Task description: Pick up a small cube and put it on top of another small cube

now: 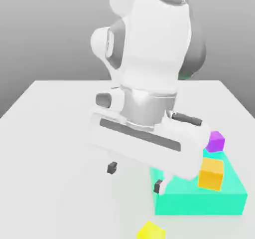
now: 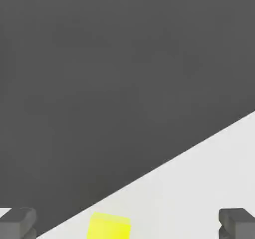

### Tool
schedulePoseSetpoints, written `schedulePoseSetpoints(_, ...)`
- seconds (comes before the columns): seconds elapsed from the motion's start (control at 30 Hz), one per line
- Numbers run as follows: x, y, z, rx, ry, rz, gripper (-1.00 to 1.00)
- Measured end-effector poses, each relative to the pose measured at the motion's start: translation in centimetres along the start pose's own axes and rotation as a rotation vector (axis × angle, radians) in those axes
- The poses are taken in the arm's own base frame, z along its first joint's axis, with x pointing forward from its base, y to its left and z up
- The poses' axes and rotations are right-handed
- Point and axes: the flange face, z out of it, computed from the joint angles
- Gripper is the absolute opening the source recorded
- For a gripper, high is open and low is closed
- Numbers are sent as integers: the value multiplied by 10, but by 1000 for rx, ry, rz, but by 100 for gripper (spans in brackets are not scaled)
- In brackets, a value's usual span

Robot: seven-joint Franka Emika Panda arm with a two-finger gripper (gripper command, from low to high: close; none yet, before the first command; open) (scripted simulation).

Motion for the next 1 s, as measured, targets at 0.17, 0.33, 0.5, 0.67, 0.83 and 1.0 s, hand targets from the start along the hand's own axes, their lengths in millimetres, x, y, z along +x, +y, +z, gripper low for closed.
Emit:
schedulePoseSetpoints(0.17, -27, 15, 71, -86, -98, 96, 0)
schedulePoseSetpoints(0.33, -41, 24, 140, -103, -122, 120, -100)
schedulePoseSetpoints(0.5, -41, 24, 140, -101, -122, 120, -100)
schedulePoseSetpoints(0.67, -37, 20, 110, -101, -123, 121, -100)
schedulePoseSetpoints(0.83, -66, 22, 48, -102, -118, 46, -100)
schedulePoseSetpoints(1.0, -122, 38, -6, -96, -119, -78, -100)
